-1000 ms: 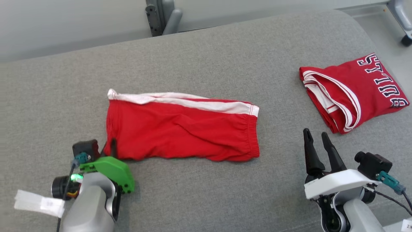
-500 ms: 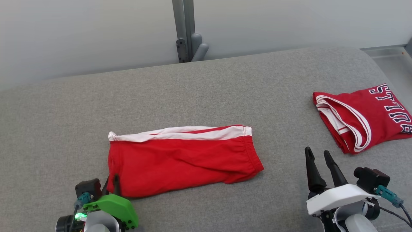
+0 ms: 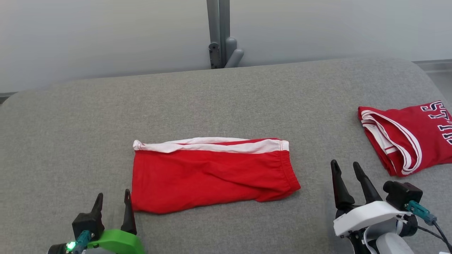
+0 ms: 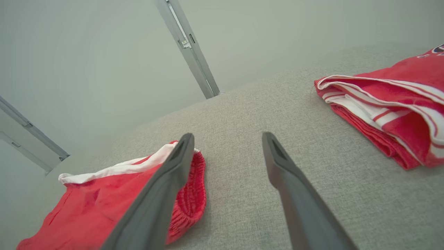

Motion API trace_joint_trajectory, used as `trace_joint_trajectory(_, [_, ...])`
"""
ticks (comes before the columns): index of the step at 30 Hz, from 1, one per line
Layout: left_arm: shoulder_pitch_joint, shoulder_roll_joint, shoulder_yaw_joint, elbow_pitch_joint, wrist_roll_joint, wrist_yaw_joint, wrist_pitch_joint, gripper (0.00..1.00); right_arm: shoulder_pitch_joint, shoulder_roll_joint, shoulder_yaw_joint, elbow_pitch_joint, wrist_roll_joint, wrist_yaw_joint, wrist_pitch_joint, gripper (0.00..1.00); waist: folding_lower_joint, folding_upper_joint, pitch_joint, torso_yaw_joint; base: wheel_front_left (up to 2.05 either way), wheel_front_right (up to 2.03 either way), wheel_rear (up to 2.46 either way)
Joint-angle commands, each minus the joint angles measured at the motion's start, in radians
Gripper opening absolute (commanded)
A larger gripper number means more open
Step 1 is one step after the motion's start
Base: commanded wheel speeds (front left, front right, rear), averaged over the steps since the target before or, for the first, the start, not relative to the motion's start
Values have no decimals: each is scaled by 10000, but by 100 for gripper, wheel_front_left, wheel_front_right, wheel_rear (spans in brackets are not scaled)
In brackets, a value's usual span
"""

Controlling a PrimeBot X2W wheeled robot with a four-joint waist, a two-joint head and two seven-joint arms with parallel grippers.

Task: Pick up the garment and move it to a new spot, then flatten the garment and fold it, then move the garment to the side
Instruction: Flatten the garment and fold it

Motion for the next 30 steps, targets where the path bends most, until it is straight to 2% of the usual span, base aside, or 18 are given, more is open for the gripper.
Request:
trace_joint_trajectory(1, [207, -44, 28, -101, 104, -47, 3, 100, -49, -25, 17, -52, -156, -2, -29, 100, 0, 80, 8, 226, 0, 0, 0])
trace_joint_trajectory(6, [480, -241, 188, -338, 245, -238, 3, 100, -290, 33, 131, -112, -950, -2, -29, 100, 0, 80, 160, 880, 0, 0, 0])
trace_joint_trajectory(10, [435, -353, 88, -304, 355, -374, 3, 100, -649, 69, 195, 383, -1489, -4, -27, 100, 0, 80, 324, 1501, 0, 0, 0])
trace_joint_trajectory(16, [278, -422, 83, -247, 401, -522, 3, 100, -1476, 163, 17, 2250, -2261, -4, -27, 100, 0, 80, 713, 2295, 0, 0, 0])
trace_joint_trajectory(24, [40, -445, 299, -238, 421, -624, 3, 100, -2388, 227, -929, 4478, -2838, -4, -29, 100, 0, 80, 1134, 2647, 0, 0, 0])
trace_joint_trajectory(30, [-35, -450, 424, -266, 454, -622, 3, 100, -2652, 265, -546, 5417, -2204, -4, 34, 100, 0, 80, 1293, 2672, 0, 0, 0])
